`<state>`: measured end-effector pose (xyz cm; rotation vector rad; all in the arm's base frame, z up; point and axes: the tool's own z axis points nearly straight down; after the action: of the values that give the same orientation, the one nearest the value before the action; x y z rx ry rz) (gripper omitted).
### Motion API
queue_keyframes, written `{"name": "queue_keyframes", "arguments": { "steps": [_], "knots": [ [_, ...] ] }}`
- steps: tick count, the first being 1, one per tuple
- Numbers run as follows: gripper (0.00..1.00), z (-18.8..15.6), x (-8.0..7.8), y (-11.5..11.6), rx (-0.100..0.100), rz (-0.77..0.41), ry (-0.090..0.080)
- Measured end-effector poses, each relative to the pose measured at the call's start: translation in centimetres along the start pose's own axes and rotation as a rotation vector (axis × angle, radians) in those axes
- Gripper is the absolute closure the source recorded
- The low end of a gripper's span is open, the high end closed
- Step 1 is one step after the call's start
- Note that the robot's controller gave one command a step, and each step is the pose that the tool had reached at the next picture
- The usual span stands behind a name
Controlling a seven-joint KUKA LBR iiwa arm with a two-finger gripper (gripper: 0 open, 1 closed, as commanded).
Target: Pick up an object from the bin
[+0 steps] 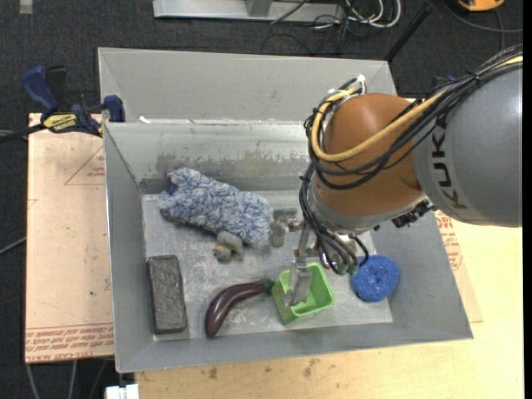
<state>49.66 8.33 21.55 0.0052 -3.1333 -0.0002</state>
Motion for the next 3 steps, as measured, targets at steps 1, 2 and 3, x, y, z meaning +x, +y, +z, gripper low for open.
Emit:
{"name": "queue_keyframes", "arguments": {
  "steps": [1, 2, 3],
  "knots": [
    [0.0, -0.4, -0.1, -0.1, -0.001, 0.003, -0.009],
    [0.0, 3.4, -0.2, 2.1, -0.001, -0.051, -0.016],
    [0.0, 8.0, -0.7, 4.2, -0.001, -0.02, -0.009]
  ]
}}
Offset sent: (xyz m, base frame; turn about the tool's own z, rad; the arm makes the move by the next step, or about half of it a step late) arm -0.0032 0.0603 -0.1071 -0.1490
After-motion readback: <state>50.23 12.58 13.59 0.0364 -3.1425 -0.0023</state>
